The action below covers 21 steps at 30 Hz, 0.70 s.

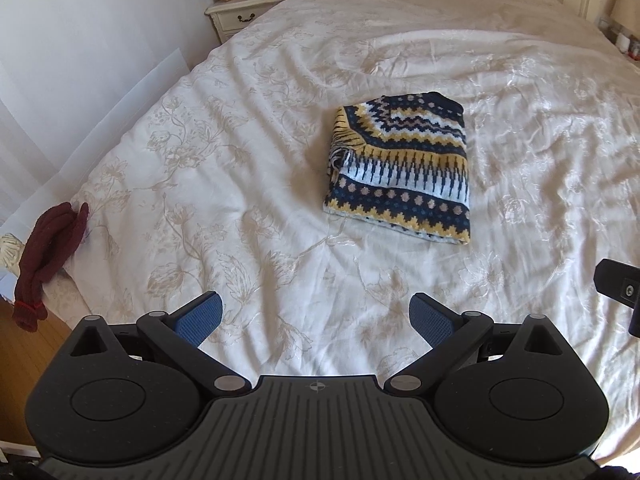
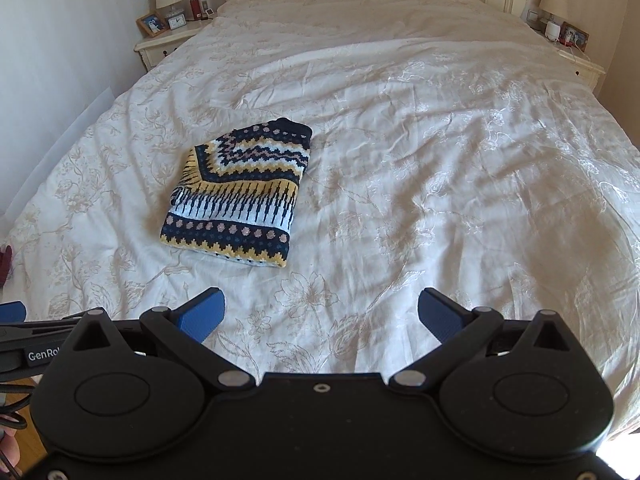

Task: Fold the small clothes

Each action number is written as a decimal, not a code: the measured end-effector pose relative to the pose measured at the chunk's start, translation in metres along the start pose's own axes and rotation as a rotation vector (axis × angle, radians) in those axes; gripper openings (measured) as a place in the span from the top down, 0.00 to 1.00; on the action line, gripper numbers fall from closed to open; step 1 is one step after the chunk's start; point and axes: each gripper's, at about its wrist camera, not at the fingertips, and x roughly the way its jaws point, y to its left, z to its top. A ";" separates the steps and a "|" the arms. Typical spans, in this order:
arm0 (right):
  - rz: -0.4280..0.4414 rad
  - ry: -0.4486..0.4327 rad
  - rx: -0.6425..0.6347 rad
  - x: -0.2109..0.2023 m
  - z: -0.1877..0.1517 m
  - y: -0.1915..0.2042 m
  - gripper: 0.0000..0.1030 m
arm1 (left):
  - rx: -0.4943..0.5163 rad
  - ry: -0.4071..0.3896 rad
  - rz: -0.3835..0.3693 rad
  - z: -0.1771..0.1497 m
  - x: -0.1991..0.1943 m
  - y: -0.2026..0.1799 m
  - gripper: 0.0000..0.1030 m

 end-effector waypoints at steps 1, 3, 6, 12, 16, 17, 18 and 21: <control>0.002 -0.001 0.001 -0.001 0.000 -0.001 0.01 | 0.001 -0.002 0.002 -0.001 -0.001 -0.001 0.02; 0.001 -0.004 0.002 -0.002 -0.001 -0.002 0.01 | 0.005 -0.004 0.001 -0.002 -0.003 -0.003 0.02; 0.004 -0.006 0.006 -0.003 -0.001 -0.004 0.01 | 0.011 -0.003 -0.004 -0.002 -0.005 -0.006 0.02; 0.005 -0.009 0.011 -0.004 -0.002 -0.005 0.01 | 0.025 -0.004 -0.005 -0.002 -0.008 -0.010 0.02; 0.004 -0.007 0.020 -0.005 -0.003 -0.004 0.01 | 0.024 -0.005 -0.006 -0.003 -0.009 -0.011 0.02; 0.005 -0.007 0.018 -0.005 -0.003 -0.004 0.01 | 0.023 -0.003 -0.005 -0.003 -0.009 -0.011 0.02; 0.006 -0.007 0.018 -0.005 -0.003 -0.004 0.01 | 0.024 -0.002 -0.006 -0.003 -0.009 -0.011 0.02; 0.004 -0.008 0.017 -0.006 -0.003 -0.004 0.01 | 0.027 -0.002 -0.008 -0.003 -0.011 -0.010 0.02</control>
